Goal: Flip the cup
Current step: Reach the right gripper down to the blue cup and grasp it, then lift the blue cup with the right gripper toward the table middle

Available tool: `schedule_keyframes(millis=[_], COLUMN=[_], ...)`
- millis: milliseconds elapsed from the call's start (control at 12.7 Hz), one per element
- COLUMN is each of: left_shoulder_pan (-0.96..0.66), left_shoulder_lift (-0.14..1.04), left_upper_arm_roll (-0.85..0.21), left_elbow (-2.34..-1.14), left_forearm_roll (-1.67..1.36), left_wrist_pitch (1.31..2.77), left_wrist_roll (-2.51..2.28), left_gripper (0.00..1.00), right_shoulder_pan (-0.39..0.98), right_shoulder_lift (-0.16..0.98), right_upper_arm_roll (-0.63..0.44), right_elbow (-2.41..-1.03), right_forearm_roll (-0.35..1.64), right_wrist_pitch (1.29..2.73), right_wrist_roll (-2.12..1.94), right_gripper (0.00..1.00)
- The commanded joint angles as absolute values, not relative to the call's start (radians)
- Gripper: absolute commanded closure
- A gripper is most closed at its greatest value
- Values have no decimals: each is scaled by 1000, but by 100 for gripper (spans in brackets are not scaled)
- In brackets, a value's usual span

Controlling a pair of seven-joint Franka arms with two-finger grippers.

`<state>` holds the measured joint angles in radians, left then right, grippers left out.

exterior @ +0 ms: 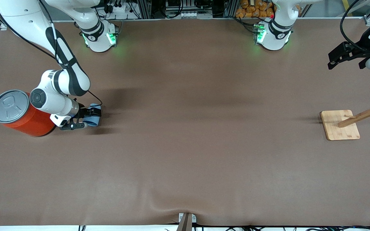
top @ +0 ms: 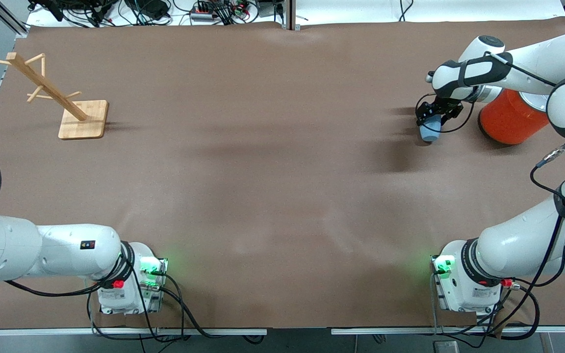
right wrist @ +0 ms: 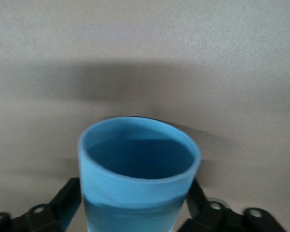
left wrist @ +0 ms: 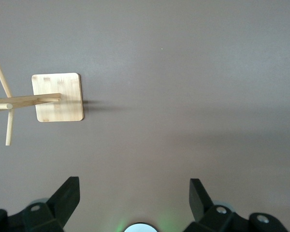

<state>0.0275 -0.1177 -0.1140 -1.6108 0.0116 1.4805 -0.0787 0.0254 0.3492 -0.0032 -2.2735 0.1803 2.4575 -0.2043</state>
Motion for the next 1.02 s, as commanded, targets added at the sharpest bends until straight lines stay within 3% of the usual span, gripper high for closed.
schedule_keyframes(millis=[0, 314, 550, 785, 942], left_shoulder_pan=[31, 31, 32, 32, 32], left_shoulder_lift=[-115, -114, -114, -109, -109], left_upper_arm_roll=[-123, -121, -121, -121, -121], left_elbow=[-1605, -1605, -1605, -1603, -1601], left_forearm_roll=[17, 15, 15, 15, 15], left_wrist_pitch=[1474, 1474, 1474, 1476, 1476], left_wrist_roll=[-89, -89, -89, -87, -89], left_gripper=[0, 0, 0, 0, 0], right_shoulder_pan=[35, 37, 46, 101, 239], right_shoulder_lift=[333, 324, 327, 340, 394], right_upper_arm_roll=[3, 20, 128, 233, 252], right_elbow=[-2280, -2041, -1828, -1694, -1607], right_forearm_roll=[196, 198, 196, 187, 87], right_wrist_pitch=[2458, 2046, 1846, 1844, 1908], right_wrist_roll=[-209, -210, -213, -225, -238], right_gripper=[95, 100, 100, 100, 100])
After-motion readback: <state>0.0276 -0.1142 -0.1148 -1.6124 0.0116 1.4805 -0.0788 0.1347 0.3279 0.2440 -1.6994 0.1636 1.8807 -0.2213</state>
